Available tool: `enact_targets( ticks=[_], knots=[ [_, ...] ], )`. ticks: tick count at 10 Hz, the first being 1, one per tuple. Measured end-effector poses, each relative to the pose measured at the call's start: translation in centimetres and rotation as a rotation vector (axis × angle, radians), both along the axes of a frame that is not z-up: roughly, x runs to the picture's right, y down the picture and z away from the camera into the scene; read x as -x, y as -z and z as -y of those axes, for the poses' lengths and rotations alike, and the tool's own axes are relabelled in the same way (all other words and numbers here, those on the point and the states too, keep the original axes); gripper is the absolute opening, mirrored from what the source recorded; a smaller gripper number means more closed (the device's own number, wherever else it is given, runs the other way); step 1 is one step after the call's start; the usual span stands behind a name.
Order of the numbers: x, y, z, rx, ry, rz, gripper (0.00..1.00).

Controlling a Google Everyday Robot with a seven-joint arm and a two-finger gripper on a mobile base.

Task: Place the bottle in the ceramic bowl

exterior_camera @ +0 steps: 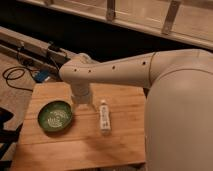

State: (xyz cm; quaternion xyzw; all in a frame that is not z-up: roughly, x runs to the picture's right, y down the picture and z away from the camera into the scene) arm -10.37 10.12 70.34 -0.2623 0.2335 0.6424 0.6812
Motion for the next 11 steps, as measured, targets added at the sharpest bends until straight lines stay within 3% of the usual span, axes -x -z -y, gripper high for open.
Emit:
enact_targets(
  ticks=[11],
  knots=[
    [0.00,0.00,0.00,0.000,0.000,0.000,0.65]
  ],
)
